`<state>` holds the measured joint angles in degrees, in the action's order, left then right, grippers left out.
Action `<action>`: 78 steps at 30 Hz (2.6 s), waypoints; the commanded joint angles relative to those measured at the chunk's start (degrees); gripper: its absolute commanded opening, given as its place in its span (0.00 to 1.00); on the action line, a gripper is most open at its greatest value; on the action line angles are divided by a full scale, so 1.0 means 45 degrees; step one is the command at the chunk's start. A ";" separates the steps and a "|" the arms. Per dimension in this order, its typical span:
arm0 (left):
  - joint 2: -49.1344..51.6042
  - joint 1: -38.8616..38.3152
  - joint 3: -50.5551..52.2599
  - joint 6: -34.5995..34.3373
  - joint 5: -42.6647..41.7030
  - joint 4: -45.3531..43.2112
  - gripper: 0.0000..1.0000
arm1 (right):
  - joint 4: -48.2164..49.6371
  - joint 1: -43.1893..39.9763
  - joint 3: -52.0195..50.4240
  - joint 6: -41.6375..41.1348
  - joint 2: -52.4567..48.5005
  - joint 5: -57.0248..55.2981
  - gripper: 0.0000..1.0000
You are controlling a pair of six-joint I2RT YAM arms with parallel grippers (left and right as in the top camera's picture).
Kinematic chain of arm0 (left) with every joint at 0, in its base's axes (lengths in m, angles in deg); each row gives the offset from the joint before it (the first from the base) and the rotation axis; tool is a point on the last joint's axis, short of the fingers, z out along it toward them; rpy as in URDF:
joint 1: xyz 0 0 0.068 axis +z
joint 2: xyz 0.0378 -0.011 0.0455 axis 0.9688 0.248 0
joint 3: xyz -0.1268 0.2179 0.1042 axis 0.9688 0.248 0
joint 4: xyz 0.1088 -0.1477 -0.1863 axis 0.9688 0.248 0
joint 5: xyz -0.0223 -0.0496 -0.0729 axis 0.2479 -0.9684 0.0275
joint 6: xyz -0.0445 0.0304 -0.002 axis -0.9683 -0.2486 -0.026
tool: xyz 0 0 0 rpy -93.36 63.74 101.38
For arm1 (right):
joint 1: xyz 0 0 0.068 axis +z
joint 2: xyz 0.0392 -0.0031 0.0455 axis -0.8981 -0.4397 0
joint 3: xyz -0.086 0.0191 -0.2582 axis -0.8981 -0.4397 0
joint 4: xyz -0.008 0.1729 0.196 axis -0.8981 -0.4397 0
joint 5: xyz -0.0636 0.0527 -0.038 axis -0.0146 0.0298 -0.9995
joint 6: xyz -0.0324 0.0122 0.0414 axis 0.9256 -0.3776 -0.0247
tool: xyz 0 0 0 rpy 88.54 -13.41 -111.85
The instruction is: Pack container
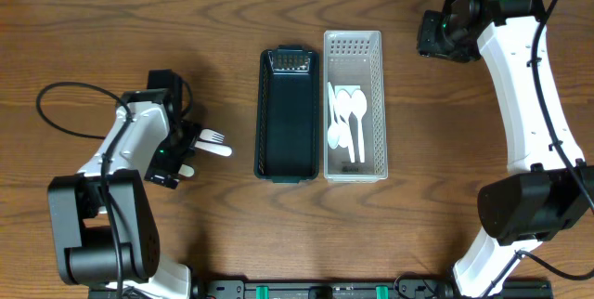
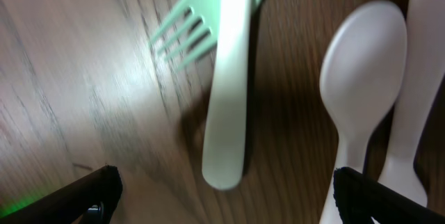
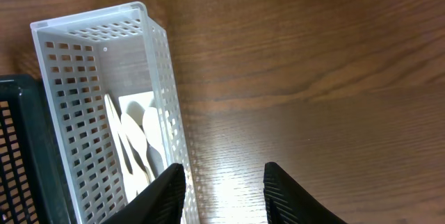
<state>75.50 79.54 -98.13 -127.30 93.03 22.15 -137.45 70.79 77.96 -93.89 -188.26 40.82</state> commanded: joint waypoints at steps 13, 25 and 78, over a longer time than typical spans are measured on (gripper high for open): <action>0.0010 0.1729 0.0146 0.1457 0.0199 -0.0005 1.00 | -0.0296 -0.0131 0.0029 0.0389 -0.0102 -0.0248 0.41; 0.0010 0.2773 0.0146 0.3400 0.0199 -0.0782 1.00 | -0.0272 -0.0131 0.0029 0.0432 -0.0102 -0.0272 0.42; 0.0058 0.1899 0.2113 0.2161 -0.1190 -0.4041 0.77 | -0.0767 -0.0146 0.0034 0.0627 -0.0102 -0.0272 0.41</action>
<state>74.47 88.22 -89.67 -117.49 88.50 3.15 -140.86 70.79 77.96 -92.01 -188.26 40.21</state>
